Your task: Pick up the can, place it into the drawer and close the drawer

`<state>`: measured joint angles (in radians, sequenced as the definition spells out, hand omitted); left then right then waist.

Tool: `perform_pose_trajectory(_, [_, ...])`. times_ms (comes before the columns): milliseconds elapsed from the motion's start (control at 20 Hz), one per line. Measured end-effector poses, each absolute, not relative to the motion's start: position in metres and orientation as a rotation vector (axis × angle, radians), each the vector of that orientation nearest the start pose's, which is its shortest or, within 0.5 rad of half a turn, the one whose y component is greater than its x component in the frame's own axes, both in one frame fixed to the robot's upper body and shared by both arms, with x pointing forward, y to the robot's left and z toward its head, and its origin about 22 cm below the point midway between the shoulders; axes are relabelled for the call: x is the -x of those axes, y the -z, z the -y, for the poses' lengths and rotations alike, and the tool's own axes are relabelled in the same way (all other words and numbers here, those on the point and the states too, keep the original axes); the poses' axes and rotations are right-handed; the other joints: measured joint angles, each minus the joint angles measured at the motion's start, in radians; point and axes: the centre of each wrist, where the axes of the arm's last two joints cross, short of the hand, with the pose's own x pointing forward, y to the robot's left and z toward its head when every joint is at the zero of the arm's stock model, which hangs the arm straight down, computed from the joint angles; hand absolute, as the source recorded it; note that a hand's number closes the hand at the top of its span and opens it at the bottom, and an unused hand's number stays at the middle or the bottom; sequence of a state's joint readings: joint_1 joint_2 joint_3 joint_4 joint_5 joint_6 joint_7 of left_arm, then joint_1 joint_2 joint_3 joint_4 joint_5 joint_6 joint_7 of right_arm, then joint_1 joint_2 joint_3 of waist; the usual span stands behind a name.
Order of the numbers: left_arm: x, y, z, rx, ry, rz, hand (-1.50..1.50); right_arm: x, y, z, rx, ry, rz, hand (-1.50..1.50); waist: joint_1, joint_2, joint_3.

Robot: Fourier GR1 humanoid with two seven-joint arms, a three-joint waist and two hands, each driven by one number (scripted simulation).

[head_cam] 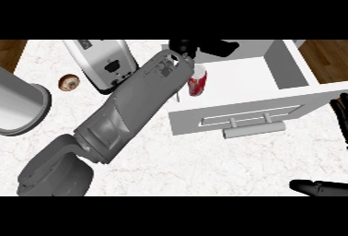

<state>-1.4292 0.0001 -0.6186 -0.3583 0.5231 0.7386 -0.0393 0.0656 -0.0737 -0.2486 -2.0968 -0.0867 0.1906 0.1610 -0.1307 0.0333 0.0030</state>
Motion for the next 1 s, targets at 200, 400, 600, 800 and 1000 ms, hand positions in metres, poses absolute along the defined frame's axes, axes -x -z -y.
perform_pose_trajectory(200, [-0.43,-0.162,0.003,-0.344,0.211,1.772,-1.5,-0.19,-0.118,0.29,0.135,-0.051,1.889,-1.5,0.003,-0.002,0.0])
perform_pose_trajectory(400, [-0.429,-0.159,0.003,-0.341,0.172,1.768,-1.5,-0.184,-0.124,0.293,0.193,-0.097,1.924,-1.5,0.0,-0.002,-0.001])
perform_pose_trajectory(600, [-0.429,-0.159,0.003,-0.315,0.139,1.758,-1.5,-0.179,-0.137,0.29,0.296,-0.211,1.968,-1.5,0.004,-0.003,-0.001])
perform_pose_trajectory(800, [-0.429,-0.162,0.004,-0.277,0.111,1.753,-1.5,-0.175,-0.145,0.288,0.374,-0.315,1.999,-1.5,0.014,-0.005,-0.002])
perform_pose_trajectory(1000, [-0.426,-0.171,0.01,-0.245,0.076,1.773,-1.5,-0.182,-0.148,0.281,0.446,-0.417,2.023,-1.5,0.028,-0.007,-0.002])
